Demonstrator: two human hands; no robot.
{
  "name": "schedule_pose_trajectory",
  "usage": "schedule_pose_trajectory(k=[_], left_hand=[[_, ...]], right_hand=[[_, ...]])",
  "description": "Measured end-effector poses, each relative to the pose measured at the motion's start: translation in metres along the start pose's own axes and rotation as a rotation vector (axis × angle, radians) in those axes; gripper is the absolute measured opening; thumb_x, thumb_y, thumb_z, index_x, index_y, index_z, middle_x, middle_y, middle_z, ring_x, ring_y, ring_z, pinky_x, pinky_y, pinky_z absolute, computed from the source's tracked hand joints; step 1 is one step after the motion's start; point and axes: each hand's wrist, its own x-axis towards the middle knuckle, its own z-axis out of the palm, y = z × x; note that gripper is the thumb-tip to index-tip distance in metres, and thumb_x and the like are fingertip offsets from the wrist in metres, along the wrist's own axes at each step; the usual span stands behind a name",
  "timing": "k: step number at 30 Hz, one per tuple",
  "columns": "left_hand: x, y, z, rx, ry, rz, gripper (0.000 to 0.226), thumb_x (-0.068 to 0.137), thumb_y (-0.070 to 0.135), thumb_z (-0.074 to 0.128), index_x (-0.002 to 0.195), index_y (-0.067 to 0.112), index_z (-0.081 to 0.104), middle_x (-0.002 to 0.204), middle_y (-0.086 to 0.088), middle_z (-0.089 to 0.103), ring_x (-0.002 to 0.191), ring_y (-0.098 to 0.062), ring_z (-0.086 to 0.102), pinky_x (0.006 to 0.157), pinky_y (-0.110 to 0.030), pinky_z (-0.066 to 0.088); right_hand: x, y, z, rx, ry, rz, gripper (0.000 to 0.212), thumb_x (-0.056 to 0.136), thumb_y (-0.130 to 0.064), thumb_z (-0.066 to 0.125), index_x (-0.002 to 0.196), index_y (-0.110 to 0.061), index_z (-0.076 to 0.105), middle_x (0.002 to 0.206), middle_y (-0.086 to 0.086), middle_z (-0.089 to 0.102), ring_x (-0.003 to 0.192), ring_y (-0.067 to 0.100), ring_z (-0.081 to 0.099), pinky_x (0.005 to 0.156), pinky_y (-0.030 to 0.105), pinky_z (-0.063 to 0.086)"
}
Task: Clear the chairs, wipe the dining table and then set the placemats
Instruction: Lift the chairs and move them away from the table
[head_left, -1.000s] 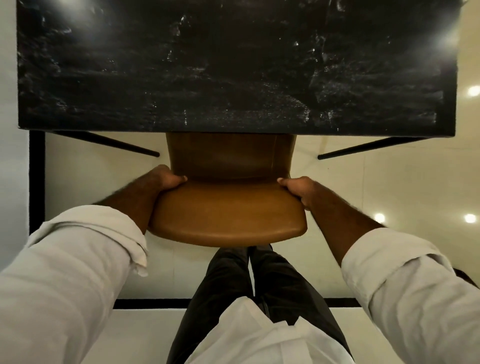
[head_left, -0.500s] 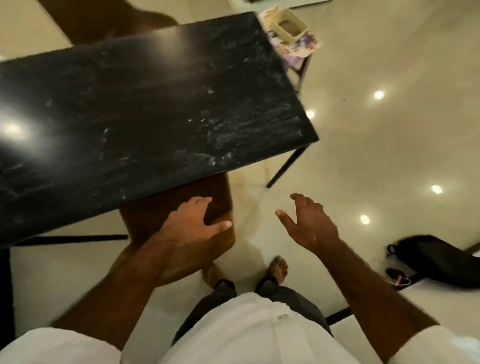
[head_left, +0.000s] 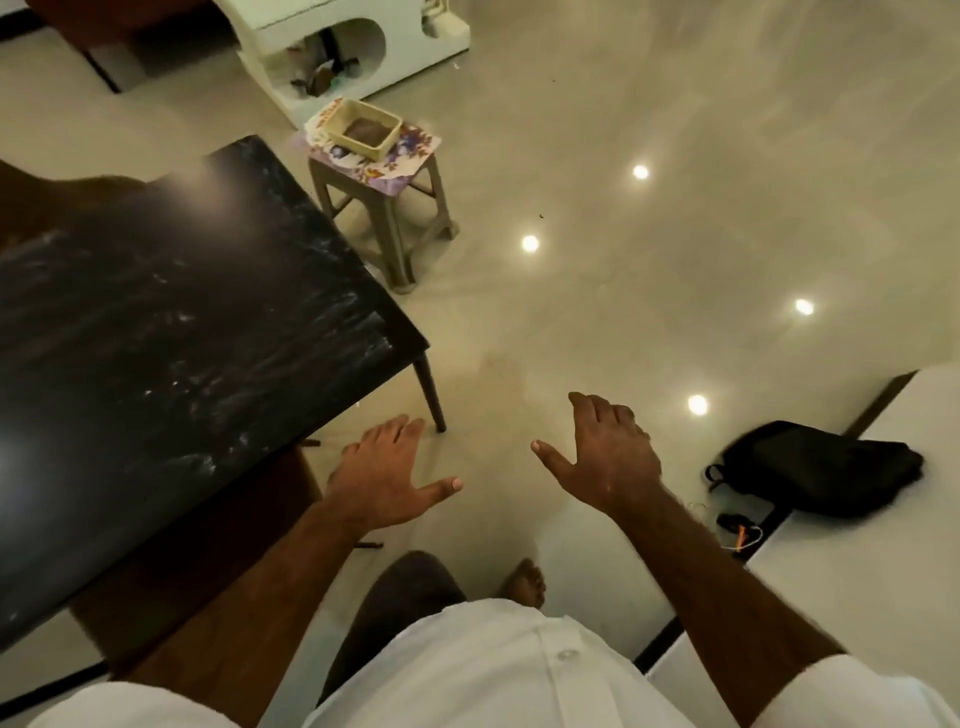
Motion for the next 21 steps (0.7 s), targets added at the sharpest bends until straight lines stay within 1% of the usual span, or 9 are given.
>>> schedule_pose_trajectory(k=[3,6,8,10,14,18,21], left_hand=[[0.042,0.035,-0.02,0.074,0.023,0.031,0.122,0.085,0.101,0.038,0.176,0.027,0.005,0.185,-0.008,0.003,0.17,-0.036,0.007,0.135,-0.061,0.019],[0.092,0.055,-0.041,0.122,0.06,0.061,0.122,0.087,0.1,0.038,0.176,0.027,-0.001,0.185,-0.007,-0.008,0.171,-0.036,-0.005,0.136,-0.061,0.01],[0.133,0.062,-0.055,0.126,0.09,0.061,0.122,0.087,0.1,0.038,0.176,0.026,0.0,0.185,-0.007,-0.007,0.171,-0.036,-0.006,0.135,-0.061,0.009],[0.176,0.064,-0.071,0.133,0.11,0.06,0.122,0.087,0.1,0.037,0.176,0.025,0.001,0.185,-0.008,-0.005,0.171,-0.036,-0.005,0.135,-0.061,0.009],[0.26,0.057,-0.117,0.123,0.126,0.023,0.124,0.087,0.099,0.035,0.176,0.021,0.001,0.185,-0.011,-0.005,0.171,-0.038,-0.004,0.135,-0.059,0.011],[0.33,0.046,-0.185,0.079,0.201,-0.024,0.126,0.086,0.101,0.032,0.176,0.02,0.0,0.185,-0.011,-0.007,0.17,-0.038,-0.003,0.134,-0.061,0.012],[0.383,0.034,-0.236,0.1,0.277,-0.031,0.125,0.088,0.101,0.027,0.176,0.018,-0.006,0.184,-0.011,-0.014,0.17,-0.038,-0.008,0.135,-0.062,0.01]], right_hand=[[0.039,0.033,-0.012,0.024,0.048,0.018,0.103,0.088,-0.091,0.036,0.158,-0.016,0.044,0.152,0.01,0.059,0.135,0.037,0.057,0.099,0.056,0.057],[0.086,0.055,-0.02,0.003,0.02,0.012,0.107,0.086,-0.093,0.031,0.16,-0.017,0.037,0.158,0.01,0.052,0.142,0.037,0.05,0.105,0.057,0.054],[0.128,0.068,-0.027,-0.021,0.01,0.002,0.107,0.087,-0.093,0.034,0.163,-0.018,0.032,0.163,0.011,0.047,0.147,0.038,0.045,0.108,0.057,0.052],[0.172,0.077,-0.035,-0.037,0.036,-0.014,0.107,0.089,-0.092,0.039,0.165,-0.018,0.028,0.167,0.013,0.042,0.151,0.04,0.04,0.112,0.058,0.05],[0.267,0.085,-0.065,-0.047,0.057,0.003,0.111,0.091,-0.089,0.041,0.173,-0.018,0.017,0.177,0.018,0.026,0.161,0.045,0.028,0.12,0.063,0.042],[0.363,0.079,-0.11,-0.005,0.091,-0.01,0.112,0.093,-0.087,0.042,0.175,-0.019,0.007,0.182,0.017,0.012,0.165,0.045,0.019,0.122,0.066,0.04],[0.435,0.069,-0.142,0.0,0.117,-0.074,0.112,0.095,-0.087,0.043,0.176,-0.019,0.005,0.183,0.016,0.006,0.167,0.043,0.014,0.123,0.066,0.037]])
